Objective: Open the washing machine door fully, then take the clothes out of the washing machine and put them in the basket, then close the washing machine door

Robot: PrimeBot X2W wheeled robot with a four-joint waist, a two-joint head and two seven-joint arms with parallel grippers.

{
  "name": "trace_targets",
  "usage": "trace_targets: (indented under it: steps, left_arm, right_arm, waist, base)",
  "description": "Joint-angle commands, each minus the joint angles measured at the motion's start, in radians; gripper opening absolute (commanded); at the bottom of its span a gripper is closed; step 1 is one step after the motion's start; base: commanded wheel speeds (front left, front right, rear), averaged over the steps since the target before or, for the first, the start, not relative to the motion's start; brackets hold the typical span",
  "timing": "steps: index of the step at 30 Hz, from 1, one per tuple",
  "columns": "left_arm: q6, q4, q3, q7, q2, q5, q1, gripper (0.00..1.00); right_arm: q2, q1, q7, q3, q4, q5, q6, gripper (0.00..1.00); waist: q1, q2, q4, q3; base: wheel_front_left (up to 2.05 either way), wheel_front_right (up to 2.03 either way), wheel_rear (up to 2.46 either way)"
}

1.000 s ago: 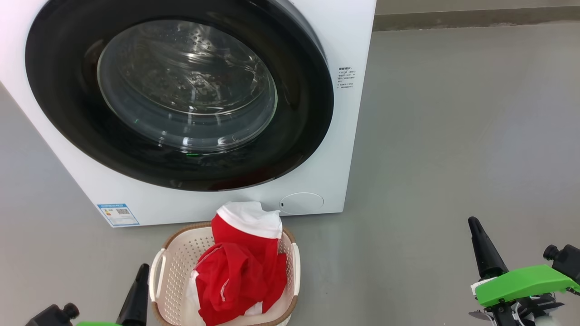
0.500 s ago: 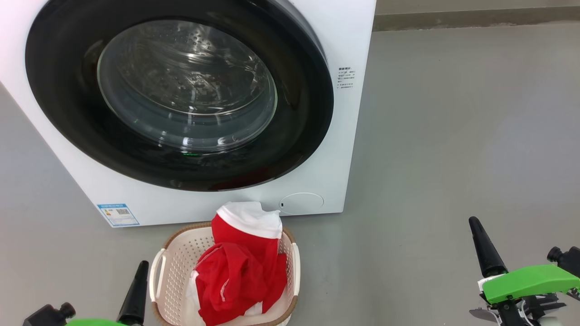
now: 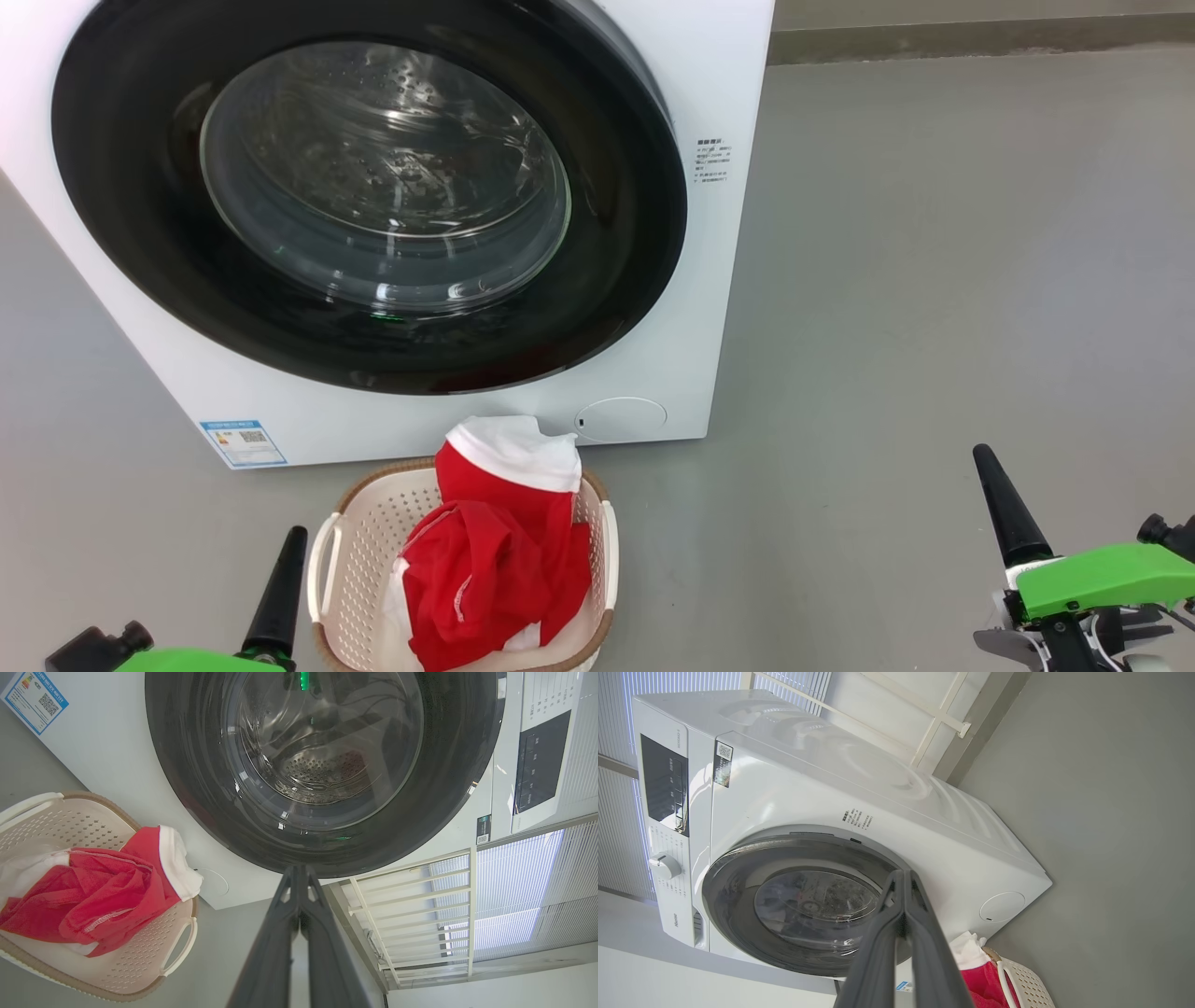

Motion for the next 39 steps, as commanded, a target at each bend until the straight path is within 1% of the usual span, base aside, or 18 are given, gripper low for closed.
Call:
trace_targets:
  steps: [1, 30, 39]
  left_arm:
    - [-0.013, -0.017, 0.033, 0.008, 0.007, -0.026, -0.042, 0.00]
    - [-0.040, 0.004, 0.083, 0.086, -0.029, -0.290, -0.064, 0.00]
    - [-0.041, 0.004, 0.084, 0.088, -0.030, -0.295, -0.064, 0.00]
  right_arm:
    - [-0.007, -0.044, 0.010, 0.007, -0.032, 0.027, -0.001, 0.00]
    - [0.006, -0.049, 0.092, -0.028, -0.043, 0.306, -0.001, 0.00]
    - [0.006, -0.049, 0.094, -0.029, -0.043, 0.311, -0.001, 0.00]
  waist:
    - [-0.0001, 0.0000, 0.000, 0.000]
    - [-0.0001, 0.0000, 0.000, -0.001]
    - [-0.0001, 0.0000, 0.000, -0.001]
  base:
    - [0.00, 0.00, 0.00]
    - [0.00, 0.00, 0.00]
    - [0.00, 0.00, 0.00]
